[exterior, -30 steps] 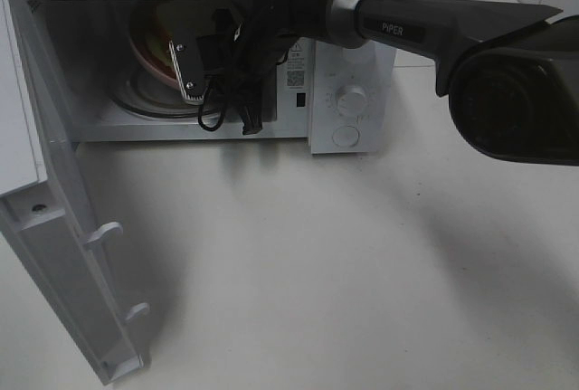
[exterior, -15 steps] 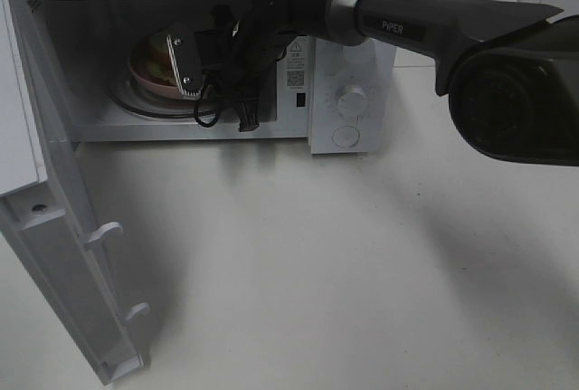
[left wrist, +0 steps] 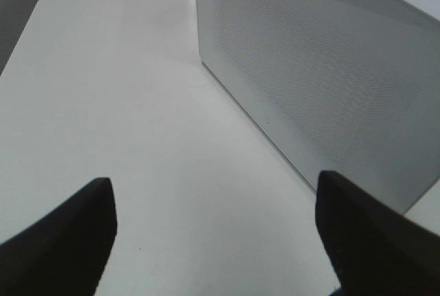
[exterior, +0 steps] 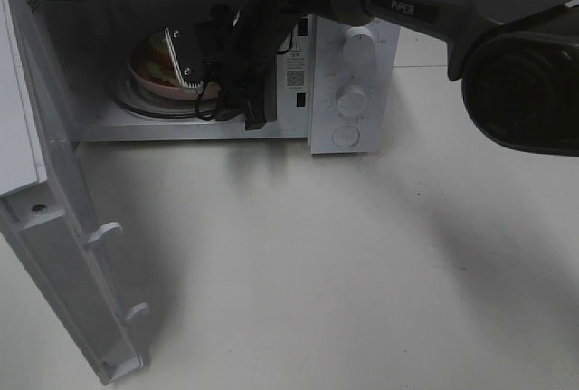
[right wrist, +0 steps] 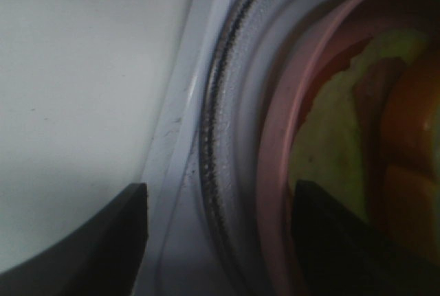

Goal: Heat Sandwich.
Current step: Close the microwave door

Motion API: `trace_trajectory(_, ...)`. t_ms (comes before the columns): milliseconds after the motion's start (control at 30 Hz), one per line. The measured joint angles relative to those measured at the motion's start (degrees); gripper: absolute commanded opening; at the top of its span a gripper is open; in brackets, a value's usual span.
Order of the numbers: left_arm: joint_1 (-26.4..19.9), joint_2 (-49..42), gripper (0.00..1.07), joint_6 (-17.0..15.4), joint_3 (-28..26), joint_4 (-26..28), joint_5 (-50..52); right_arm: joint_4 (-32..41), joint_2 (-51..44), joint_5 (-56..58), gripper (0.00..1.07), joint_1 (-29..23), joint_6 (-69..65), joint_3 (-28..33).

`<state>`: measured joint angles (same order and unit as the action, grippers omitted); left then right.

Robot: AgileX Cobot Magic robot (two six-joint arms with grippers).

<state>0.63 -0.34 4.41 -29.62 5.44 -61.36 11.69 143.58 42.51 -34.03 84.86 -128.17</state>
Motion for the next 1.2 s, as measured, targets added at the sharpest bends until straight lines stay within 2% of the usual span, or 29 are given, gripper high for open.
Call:
trace_trajectory(600,0.0,0.0,0.76,0.0,0.0,0.0,0.0,-2.3,-3.2,23.5,0.58,-2.6,-0.1,0.0)
trace_trajectory(833,0.0,0.0,0.76,0.0,0.0,0.0,0.0,-3.7,-5.7,26.6,0.58,-4.0,-0.1,1.1)
trace_trajectory(1000,0.0,0.0,0.76,0.0,0.0,0.0,0.0,-5.0,-9.0,26.8,0.58,-4.8,-0.9,6.2)
trace_trajectory(1033,0.0,0.0,0.76,0.0,0.0,0.0,0.0,-5.4,-10.7,26.8,0.58,-5.0,-1.7,9.4)
trace_trajectory(1067,0.0,0.0,0.76,0.0,0.0,0.0,0.0,-5.4,-10.7,26.8,0.58,-5.0,-1.7,9.4)
trace_trajectory(1133,0.0,0.0,0.76,0.0,0.0,0.0,0.0,-5.6,-12.8,26.8,0.58,-5.3,-2.1,13.3)
trace_trajectory(1200,0.0,0.0,0.76,0.0,0.0,0.0,0.0,-5.9,-16.8,26.8,0.58,-5.3,-2.2,18.7)
